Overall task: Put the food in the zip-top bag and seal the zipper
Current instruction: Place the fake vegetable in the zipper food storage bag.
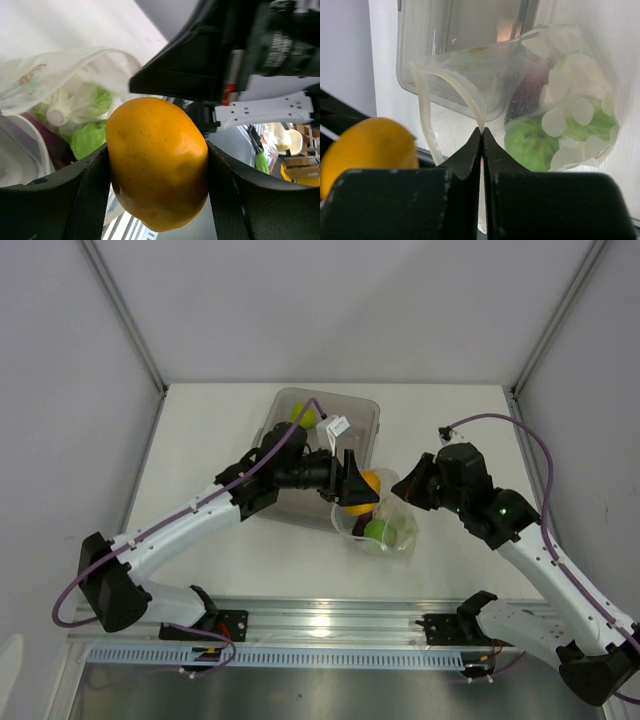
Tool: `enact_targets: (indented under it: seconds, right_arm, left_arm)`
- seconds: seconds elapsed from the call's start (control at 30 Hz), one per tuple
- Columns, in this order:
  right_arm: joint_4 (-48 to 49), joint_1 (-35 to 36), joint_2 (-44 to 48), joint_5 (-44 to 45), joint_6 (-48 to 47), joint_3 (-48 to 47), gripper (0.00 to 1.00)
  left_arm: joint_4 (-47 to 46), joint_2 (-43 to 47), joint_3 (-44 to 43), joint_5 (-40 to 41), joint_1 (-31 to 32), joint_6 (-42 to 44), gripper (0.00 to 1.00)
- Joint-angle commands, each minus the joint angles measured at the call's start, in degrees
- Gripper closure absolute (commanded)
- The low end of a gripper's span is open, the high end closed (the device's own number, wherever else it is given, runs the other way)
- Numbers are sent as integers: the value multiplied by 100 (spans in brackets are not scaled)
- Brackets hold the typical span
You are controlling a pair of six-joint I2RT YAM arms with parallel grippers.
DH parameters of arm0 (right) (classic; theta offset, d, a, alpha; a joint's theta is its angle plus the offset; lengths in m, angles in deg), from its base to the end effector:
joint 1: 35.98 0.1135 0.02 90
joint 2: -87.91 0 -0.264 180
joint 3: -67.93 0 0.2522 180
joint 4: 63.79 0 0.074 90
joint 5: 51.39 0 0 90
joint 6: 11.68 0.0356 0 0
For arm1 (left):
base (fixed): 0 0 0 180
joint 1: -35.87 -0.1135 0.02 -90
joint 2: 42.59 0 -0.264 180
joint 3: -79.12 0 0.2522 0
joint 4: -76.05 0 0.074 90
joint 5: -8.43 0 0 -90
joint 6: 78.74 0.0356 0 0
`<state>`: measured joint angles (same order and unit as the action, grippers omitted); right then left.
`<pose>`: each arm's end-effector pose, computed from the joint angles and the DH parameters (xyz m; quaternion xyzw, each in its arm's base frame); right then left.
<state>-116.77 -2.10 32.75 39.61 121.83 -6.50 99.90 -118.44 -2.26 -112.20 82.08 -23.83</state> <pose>0.1651 0.1101 0.3526 0.0781 0.8783 0.2889 0.3730 0.1985 -0.2333 0.3609 0.2297 0.7632 -0.5303 0.2890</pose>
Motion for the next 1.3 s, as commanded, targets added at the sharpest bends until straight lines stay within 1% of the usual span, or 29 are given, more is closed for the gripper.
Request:
enact_targets:
  seconds: [0.0,0.1,0.23,0.27,0.3,0.37,0.4,0.47,0.5,0.53,0.57,0.6,0.63,0.77,0.87,0.97,1.07,1.1,1.2,1.27]
  right_arm:
    - [91,-14,110,-29,61,-367,100]
    - [55,-14,180,-20,61,-420,100]
    - [37,-5,242,-29,79,-411,100]
    - [37,-5,251,-29,96,-394,100]
    - [37,-5,260,-29,105,-394,100]
    - [11,-5,286,-29,97,-385,100]
    - [2,4,295,-29,105,-385,100]
    - [-33,4,330,-3,88,-385,100]
    - [-76,-5,339,6,97,-376,100]
    - [-77,-5,356,6,88,-385,100]
    - [-112,-5,409,23,97,-367,100]
    - [-112,-5,409,24,97,-367,100]
    - [-112,-5,409,24,79,-358,100]
    - [-86,-5,444,24,96,-245,100]
    - [-59,-5,453,15,105,-209,100]
    - [-103,-5,462,6,105,-218,100]
    - [-121,-5,488,32,97,-209,100]
    - [-121,-5,506,32,97,-192,100]
    - [-156,-5,523,59,79,-165,100]
    - [-200,-14,550,85,79,-121,100]
  left_arm:
    - [344,-122,-173,645,98,-24,97]
    - [486,-114,-138,1067,98,-15,88]
    - [599,-333,-234,1174,116,-94,78]
    - [600,-403,-261,1200,142,-155,74]
    - [565,-430,-244,1243,151,-165,65]
    - [485,-500,-252,1279,194,-147,56]
    - [503,-596,-357,1314,221,-121,47]
    - [678,-693,-480,1393,239,-25,39]
    - [740,-755,-516,1446,239,2,33]
    - [801,-755,-551,1507,239,11,30]
    - [767,-721,-586,1664,239,124,6]
    - [767,-720,-586,1666,239,125,6]
    - [723,-677,-578,1674,247,169,0]
    - [539,-553,-586,1683,300,292,1]
    - [407,-439,-525,1815,318,205,1]
    - [345,-238,-507,2069,318,248,1]
    - [-93,95,-244,2377,318,275,1]
    - [-321,193,-87,2500,318,318,0]
    - [-516,500,-15,2702,309,424,1]
    - [-534,572,-94,2564,178,722,0]
